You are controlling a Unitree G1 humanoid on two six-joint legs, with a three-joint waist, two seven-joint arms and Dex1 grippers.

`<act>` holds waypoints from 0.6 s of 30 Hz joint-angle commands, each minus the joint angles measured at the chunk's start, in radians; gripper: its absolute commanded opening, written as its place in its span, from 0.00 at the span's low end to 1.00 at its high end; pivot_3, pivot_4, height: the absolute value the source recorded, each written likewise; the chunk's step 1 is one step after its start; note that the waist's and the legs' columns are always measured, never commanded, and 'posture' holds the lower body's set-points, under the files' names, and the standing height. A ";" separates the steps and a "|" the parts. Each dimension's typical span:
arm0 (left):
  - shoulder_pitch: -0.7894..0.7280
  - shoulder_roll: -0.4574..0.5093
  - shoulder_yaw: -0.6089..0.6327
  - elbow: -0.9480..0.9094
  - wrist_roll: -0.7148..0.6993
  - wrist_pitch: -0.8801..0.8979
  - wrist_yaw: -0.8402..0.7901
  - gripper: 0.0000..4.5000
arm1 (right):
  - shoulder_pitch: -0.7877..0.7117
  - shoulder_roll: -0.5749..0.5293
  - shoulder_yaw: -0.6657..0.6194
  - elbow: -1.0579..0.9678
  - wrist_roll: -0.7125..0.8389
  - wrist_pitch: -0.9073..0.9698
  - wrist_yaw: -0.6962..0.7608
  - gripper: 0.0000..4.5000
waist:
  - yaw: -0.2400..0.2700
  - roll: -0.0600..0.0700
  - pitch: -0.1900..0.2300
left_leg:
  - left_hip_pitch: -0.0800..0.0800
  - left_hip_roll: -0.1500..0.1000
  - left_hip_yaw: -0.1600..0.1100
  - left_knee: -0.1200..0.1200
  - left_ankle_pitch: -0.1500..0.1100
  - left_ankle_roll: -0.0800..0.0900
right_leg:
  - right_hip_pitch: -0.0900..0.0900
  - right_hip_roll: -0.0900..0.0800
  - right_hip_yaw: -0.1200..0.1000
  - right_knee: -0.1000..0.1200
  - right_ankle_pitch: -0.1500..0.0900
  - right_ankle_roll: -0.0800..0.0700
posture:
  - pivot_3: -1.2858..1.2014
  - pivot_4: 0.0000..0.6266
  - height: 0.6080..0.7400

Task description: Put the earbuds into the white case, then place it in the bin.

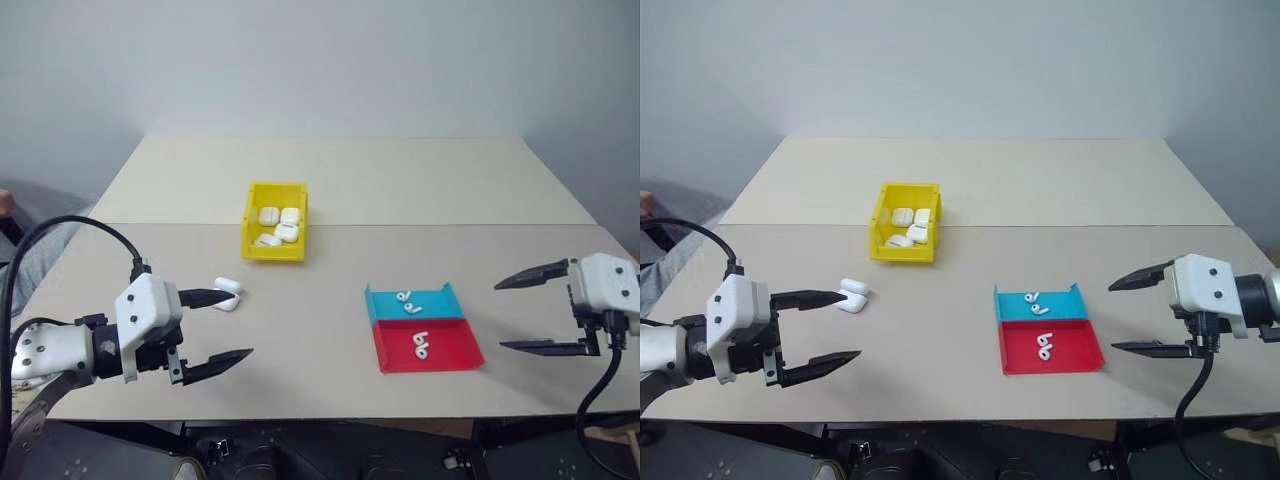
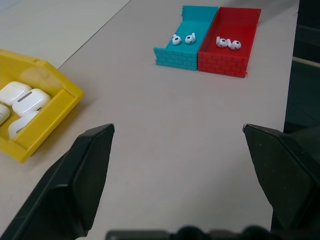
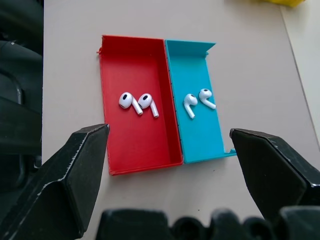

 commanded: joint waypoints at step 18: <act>-0.283 -0.039 -0.056 -0.220 -0.136 0.615 0.654 1.00 | -0.063 -0.002 0.053 0.022 -0.016 -0.007 -0.021 0.99 | 0.002 0.000 0.000 | 0.000 0.000 -0.001 0.001 0.000 0.000 | 0.001 0.000 0.000 0.001 0.000 0.000 | 0.52 0.24 1.00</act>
